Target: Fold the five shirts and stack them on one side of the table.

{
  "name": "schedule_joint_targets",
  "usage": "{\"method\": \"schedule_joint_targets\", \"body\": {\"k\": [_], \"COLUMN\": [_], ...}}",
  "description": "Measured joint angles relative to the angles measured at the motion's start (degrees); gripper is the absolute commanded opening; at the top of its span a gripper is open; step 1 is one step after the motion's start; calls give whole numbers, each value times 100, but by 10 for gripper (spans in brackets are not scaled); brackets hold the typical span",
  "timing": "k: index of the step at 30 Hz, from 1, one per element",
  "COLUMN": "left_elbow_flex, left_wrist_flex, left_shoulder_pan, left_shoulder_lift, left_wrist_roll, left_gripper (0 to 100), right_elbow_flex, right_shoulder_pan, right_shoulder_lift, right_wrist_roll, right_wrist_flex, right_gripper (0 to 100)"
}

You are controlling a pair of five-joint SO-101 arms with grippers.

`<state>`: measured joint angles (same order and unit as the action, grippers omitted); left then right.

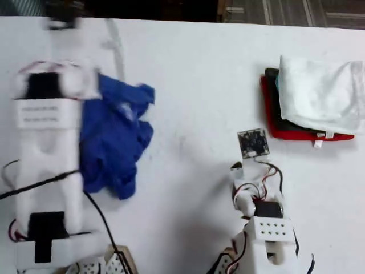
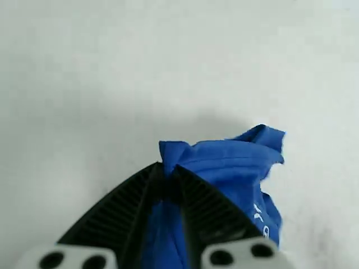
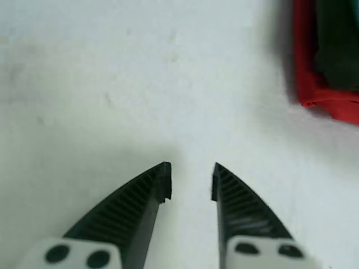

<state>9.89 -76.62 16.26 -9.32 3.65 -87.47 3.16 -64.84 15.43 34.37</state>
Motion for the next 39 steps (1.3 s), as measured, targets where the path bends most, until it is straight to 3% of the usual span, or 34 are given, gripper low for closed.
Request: {"method": "schedule_joint_targets", "body": {"k": [7,11,18,21,25,35,37,39], "left_elbow_flex": [255,255,255,255,255,255,158,35], "left_wrist_flex": [0,9,747,809,818,853,870,870], "left_shoulder_pan": [2004,2769,3771,3965,4123,4325,4325,4325], "left_shoulder_lift": [0,0,0,0,0,0,0,9], "left_wrist_roll": [-448,-765,-1152,-1407,-1538,-1538,-1538,-1538], "left_gripper": [28,28,30,30,30,30,30,30], "right_elbow_flex": [1996,3191,4905,5582,6611,9908,10338,10760], "right_shoulder_pan": [1407,2505,4475,4633,4686,5134,5090,5064], "right_shoulder_lift": [782,2057,4114,5081,6470,8765,9231,9767], "right_wrist_roll": [0,0,0,0,0,0,0,0], "right_wrist_flex": [1310,1864,2084,2084,2136,3341,3341,3341], "right_gripper": [211,214,216,232,325,324,279,163]}}
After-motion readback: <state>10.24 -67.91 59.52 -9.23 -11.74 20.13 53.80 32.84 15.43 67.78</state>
